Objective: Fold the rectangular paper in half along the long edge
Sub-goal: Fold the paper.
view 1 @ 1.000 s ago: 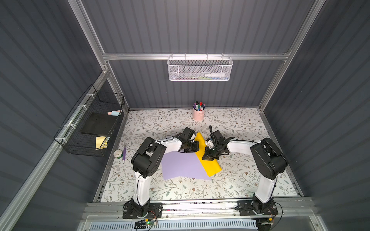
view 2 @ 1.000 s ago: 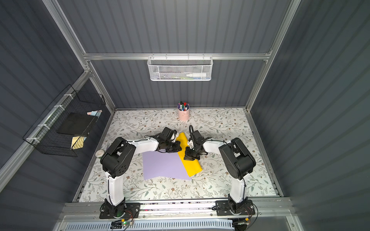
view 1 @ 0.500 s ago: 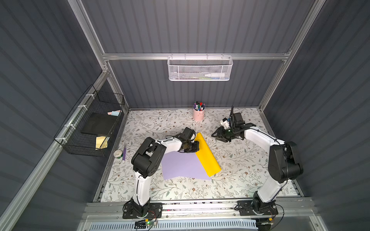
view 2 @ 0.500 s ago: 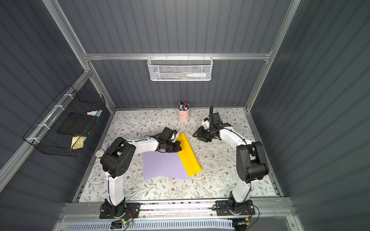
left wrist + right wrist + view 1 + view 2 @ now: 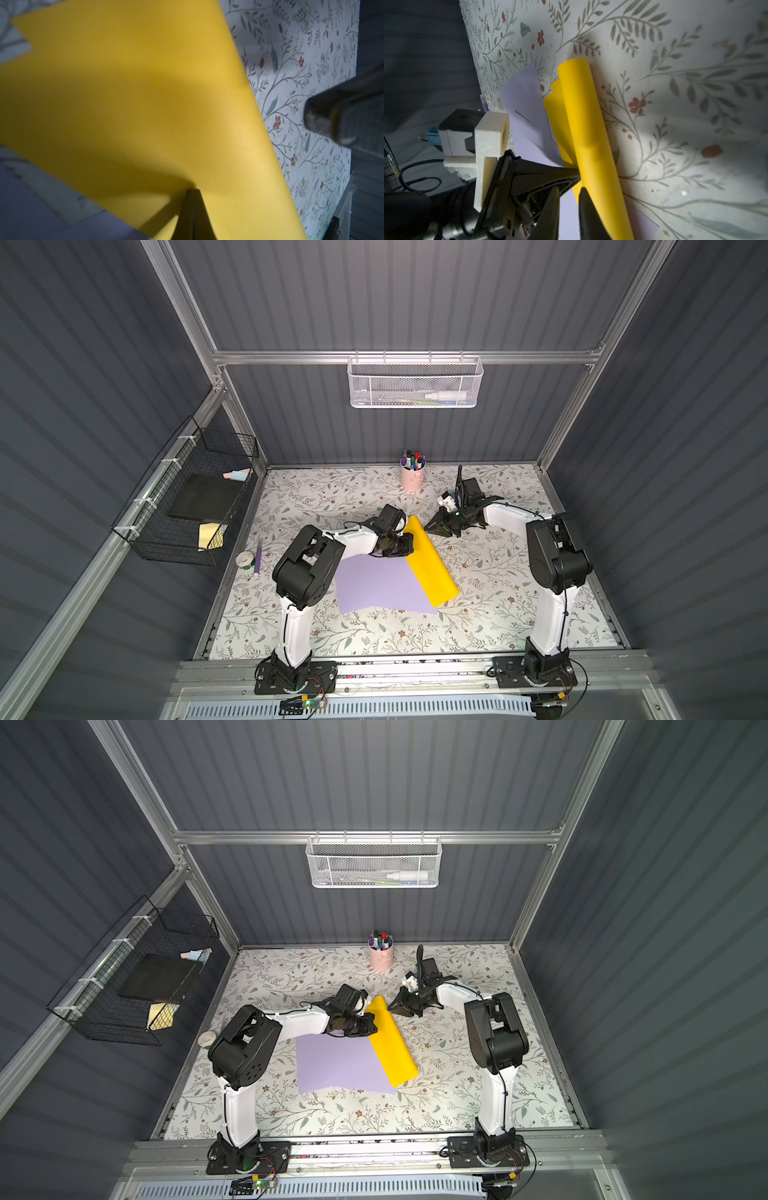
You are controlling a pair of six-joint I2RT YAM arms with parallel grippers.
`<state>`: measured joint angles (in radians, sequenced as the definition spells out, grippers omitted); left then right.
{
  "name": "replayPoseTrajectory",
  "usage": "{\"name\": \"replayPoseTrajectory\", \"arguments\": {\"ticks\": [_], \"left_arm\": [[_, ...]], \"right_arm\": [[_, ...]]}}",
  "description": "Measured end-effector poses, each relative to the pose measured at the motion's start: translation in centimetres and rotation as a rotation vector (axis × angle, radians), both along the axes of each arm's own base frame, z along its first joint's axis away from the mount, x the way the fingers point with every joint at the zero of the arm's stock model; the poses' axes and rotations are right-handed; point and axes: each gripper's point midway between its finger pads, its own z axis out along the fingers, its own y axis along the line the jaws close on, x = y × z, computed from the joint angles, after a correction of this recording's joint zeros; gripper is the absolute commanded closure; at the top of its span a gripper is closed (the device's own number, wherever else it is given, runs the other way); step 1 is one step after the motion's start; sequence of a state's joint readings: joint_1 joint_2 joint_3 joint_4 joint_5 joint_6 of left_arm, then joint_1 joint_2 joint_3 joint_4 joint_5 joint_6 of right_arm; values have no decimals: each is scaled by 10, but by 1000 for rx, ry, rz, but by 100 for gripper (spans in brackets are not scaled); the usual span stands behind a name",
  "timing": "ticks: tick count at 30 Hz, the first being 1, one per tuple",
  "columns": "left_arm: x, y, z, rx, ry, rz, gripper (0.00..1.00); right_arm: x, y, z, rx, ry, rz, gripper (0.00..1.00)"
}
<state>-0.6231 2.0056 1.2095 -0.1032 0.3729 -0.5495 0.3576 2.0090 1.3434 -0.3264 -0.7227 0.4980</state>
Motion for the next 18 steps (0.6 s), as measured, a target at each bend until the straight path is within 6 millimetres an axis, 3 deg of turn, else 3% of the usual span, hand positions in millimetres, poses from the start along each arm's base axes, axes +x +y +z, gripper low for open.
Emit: {"name": "replayPoseTrajectory", "arguments": {"ticks": [7,18], "left_arm": [[-2,1,1,8,-3,1,100],[-6,6,1,20,-4,-1,97]], "right_arm": [[-4,6,-18,-18,34,17,79],[-3,14,-12,-34,7,48,79]]}}
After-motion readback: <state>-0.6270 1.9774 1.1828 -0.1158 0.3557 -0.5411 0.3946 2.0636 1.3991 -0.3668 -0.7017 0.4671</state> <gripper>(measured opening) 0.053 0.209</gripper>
